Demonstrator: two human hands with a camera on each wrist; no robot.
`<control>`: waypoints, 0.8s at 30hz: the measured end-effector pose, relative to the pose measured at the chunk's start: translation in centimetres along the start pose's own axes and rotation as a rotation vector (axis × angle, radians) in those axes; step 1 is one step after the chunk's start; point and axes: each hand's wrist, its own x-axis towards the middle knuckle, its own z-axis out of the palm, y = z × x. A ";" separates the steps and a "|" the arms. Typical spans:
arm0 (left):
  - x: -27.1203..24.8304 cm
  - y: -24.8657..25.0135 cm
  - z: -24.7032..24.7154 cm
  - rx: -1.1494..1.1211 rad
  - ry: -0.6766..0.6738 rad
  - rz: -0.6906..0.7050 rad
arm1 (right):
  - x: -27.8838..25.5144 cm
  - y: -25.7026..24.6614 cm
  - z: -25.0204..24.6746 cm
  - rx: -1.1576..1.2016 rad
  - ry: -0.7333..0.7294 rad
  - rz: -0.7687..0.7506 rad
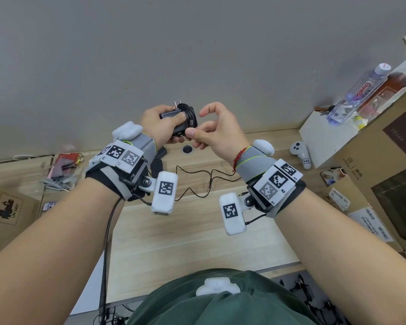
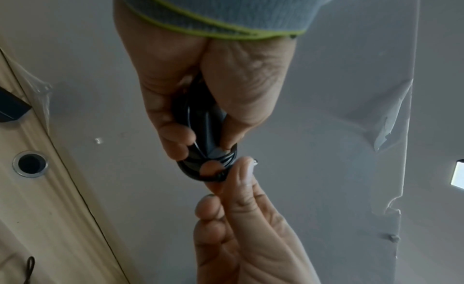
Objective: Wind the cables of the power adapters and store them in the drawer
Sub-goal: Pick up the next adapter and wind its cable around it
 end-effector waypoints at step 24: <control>-1.1 0.4 1.4 -0.015 -0.156 -0.025 | 1.4 1.0 -0.8 -0.312 0.347 -0.078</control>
